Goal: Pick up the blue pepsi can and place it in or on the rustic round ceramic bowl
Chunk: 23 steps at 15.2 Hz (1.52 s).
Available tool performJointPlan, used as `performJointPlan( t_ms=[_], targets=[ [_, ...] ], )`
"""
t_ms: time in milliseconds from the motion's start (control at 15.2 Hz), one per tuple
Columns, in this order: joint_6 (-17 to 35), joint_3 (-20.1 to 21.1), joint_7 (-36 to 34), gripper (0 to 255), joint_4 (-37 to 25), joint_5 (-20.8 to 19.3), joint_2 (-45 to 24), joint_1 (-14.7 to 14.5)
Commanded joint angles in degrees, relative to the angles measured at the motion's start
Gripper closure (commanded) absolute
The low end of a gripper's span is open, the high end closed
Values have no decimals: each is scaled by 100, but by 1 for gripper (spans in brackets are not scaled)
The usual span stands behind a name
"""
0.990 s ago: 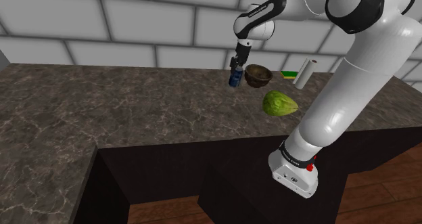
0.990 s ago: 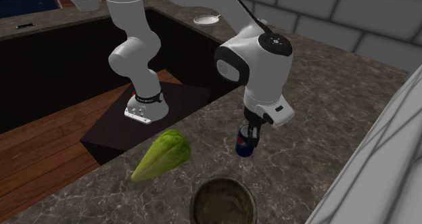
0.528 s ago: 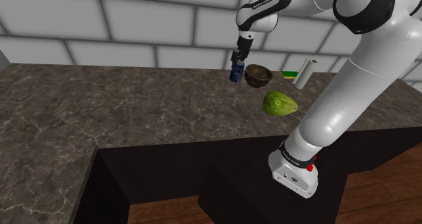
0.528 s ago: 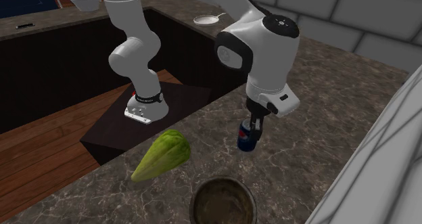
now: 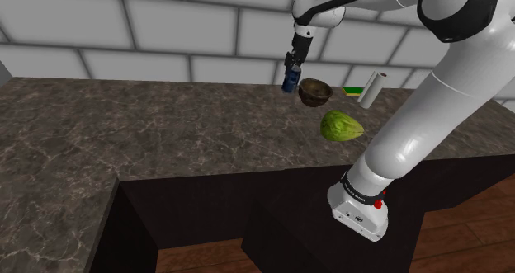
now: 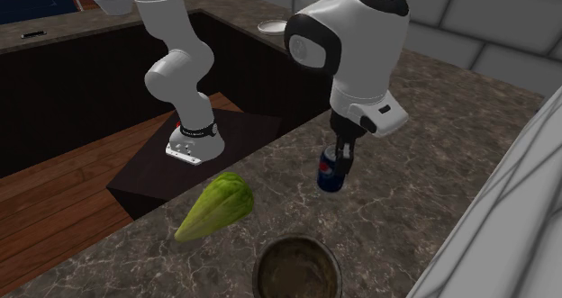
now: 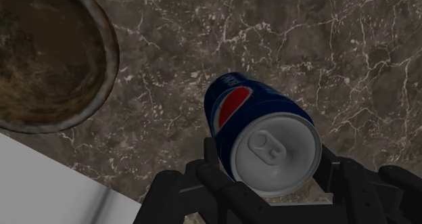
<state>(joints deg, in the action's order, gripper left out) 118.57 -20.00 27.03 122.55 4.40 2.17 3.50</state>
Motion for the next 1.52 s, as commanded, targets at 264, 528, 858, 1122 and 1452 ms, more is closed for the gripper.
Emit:
performJointPlan(
  t_ms=[264,528,858,1122,1452],
  targets=[
    [-400,10,-72,255,-271,-67,141,-2],
    [-613,-288,496,255,-639,-26,-69,259],
    [-913,-635,1226,255,-1251,115,-474,608],
    [-1196,-877,1819,255,-1873,307,-916,931],
    [-1478,-1064,2432,255,-2602,585,-1498,1349]
  ],
)
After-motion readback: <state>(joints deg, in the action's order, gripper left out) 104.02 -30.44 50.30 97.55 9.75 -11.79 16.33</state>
